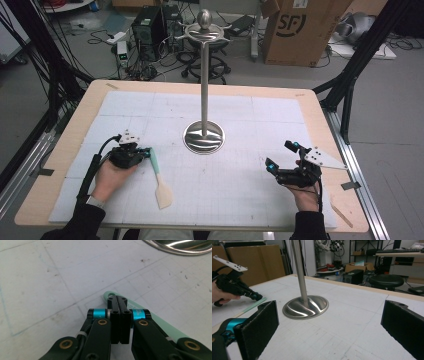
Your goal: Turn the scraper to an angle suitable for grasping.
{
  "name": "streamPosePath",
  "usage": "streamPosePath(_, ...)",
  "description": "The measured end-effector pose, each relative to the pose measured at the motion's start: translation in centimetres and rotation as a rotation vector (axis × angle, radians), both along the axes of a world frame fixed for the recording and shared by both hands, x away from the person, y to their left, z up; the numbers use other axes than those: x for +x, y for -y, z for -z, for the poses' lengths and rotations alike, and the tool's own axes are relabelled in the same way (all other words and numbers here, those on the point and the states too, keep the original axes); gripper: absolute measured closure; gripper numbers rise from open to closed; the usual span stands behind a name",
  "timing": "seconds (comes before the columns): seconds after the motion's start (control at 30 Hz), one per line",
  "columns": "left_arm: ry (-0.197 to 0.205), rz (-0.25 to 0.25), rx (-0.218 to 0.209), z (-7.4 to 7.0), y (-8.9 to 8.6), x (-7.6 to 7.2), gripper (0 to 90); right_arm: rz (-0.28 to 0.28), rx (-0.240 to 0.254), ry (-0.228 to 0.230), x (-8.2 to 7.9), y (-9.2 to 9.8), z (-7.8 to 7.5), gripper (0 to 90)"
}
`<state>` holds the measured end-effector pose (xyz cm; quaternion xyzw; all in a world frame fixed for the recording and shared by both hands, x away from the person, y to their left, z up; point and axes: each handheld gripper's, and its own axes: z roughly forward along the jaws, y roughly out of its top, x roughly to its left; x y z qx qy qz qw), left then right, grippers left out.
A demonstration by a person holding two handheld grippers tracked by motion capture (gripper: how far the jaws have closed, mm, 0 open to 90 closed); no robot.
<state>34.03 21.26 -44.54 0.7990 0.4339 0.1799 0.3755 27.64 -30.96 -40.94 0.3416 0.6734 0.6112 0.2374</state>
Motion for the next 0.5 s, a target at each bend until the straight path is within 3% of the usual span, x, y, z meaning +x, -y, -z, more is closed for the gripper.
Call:
streamPosePath(0.1,0.014,0.010,0.015,0.0,1.2,0.4,89.7,0.000,0.003,-0.002,0.0,0.1,0.0,0.2)
streamPosePath(0.23,0.063,0.035,0.078,0.0,2.8,0.1,89.8,-0.004,-0.001,-0.001,0.0,0.0,0.0,0.2)
streamPosePath(0.33,0.072,0.038,0.074,-0.3,2.8,-0.2,89.8,-0.012,-0.005,-0.006,0.0,-0.2,0.1,0.2)
streamPosePath(0.4,0.082,0.034,0.047,-0.9,2.6,-0.5,89.8,-0.013,-0.009,-0.004,0.0,-0.2,0.1,0.2)
streamPosePath(0.5,0.143,0.057,0.052,-1.8,2.7,-2.1,89.8,-0.006,-0.002,-0.002,0.0,0.0,0.0,0.2)
